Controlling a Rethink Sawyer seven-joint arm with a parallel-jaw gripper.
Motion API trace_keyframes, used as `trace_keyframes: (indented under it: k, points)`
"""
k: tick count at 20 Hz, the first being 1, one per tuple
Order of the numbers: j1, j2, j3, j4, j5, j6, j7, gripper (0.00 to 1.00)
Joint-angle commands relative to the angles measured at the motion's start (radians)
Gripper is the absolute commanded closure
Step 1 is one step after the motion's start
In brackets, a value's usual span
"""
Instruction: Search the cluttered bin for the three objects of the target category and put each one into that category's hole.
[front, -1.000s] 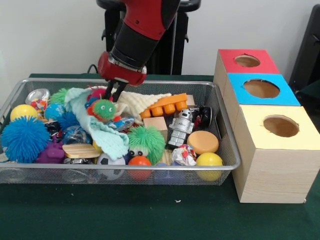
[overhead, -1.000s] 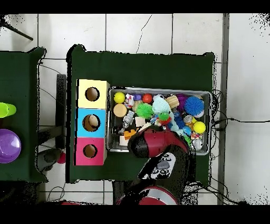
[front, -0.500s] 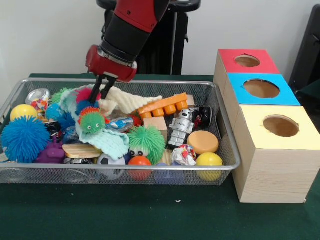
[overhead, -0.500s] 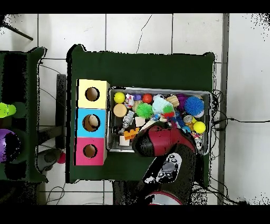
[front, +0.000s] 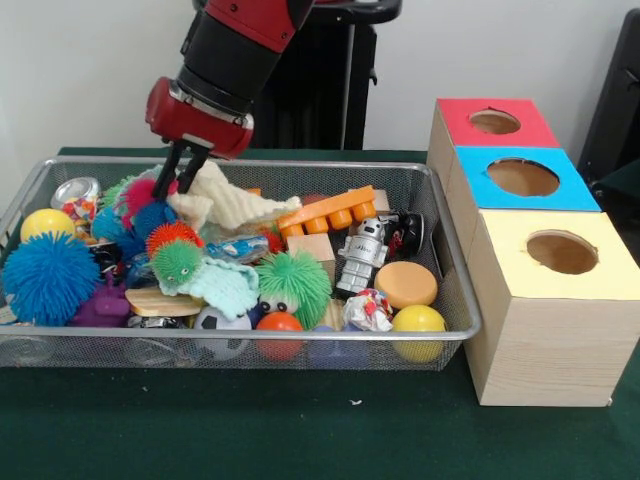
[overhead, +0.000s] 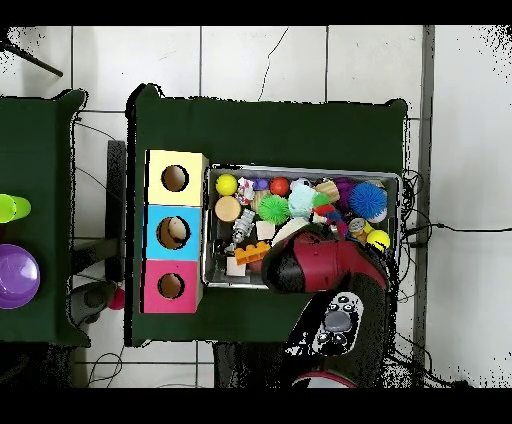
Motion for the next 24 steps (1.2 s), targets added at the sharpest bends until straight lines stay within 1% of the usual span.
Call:
trace_keyframes:
  k: [1,3,4,5,6,10,12,13,14,18,24]
  points:
    - [-0.094,-0.053,0.202,0.011,0.015,0.025,0.057,1.0]
    - [-0.161,-0.085,0.277,0.071,0.104,0.076,0.111,1.0]
    - [-0.181,-0.097,0.305,0.087,0.132,0.101,0.12,1.0]
    - [-0.204,-0.112,0.335,0.107,0.151,0.105,0.127,1.0]
    - [-0.215,-0.12,0.349,0.118,0.175,0.116,0.139,1.0]
    - [-0.273,-0.158,0.429,0.168,0.269,0.124,0.179,1.0]
    - [-0.314,-0.177,0.478,0.21,0.341,0.09,0.239,1.0]
    - [-0.341,-0.196,0.509,0.269,0.368,0.041,0.278,1.0]
    - [-0.355,-0.203,0.528,0.286,0.392,0.032,0.288,1.0]
    - [-0.389,-0.218,0.568,0.32,0.424,0.024,0.249,1.0]
    - [-0.418,-0.24,0.617,0.365,0.495,0.013,0.254,1.0]
